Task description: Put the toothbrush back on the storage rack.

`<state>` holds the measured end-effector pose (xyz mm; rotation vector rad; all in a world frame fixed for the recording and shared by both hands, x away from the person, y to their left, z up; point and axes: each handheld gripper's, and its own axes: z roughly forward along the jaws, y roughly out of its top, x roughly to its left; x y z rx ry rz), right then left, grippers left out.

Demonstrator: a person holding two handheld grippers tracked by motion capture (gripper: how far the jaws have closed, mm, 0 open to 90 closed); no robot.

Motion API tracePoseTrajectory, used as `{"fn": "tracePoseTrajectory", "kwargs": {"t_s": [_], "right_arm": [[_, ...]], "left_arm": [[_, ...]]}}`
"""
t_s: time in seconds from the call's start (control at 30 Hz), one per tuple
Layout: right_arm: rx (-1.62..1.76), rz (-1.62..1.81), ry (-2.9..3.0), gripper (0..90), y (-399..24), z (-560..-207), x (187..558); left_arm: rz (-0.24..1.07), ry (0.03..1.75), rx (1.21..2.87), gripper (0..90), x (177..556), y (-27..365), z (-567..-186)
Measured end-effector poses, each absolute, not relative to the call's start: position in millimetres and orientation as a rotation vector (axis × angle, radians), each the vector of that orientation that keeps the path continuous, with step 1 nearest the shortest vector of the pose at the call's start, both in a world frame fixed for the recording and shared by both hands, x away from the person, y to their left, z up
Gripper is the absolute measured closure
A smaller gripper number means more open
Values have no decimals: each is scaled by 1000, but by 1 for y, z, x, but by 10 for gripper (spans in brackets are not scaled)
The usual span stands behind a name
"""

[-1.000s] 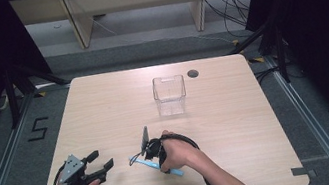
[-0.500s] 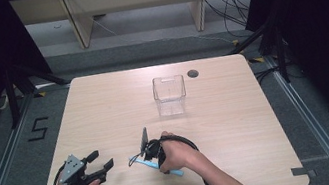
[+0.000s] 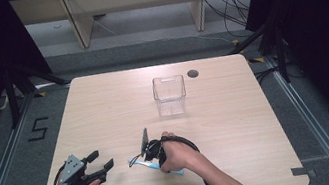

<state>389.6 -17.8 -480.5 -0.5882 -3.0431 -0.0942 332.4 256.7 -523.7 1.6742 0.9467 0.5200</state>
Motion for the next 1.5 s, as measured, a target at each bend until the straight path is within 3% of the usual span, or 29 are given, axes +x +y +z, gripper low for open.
{"fn": "tracePoseTrajectory", "kwargs": {"t_s": [0.77, 1.5], "right_arm": [[-767, -385, -3045, 791, -61, -462, 388], [-1138, -1119, -2860, 791, -122, -461, 384]], "left_arm": [[521, 962, 1683, 289, 332, 257, -523], [520, 967, 1684, 289, 332, 257, -523]]}}
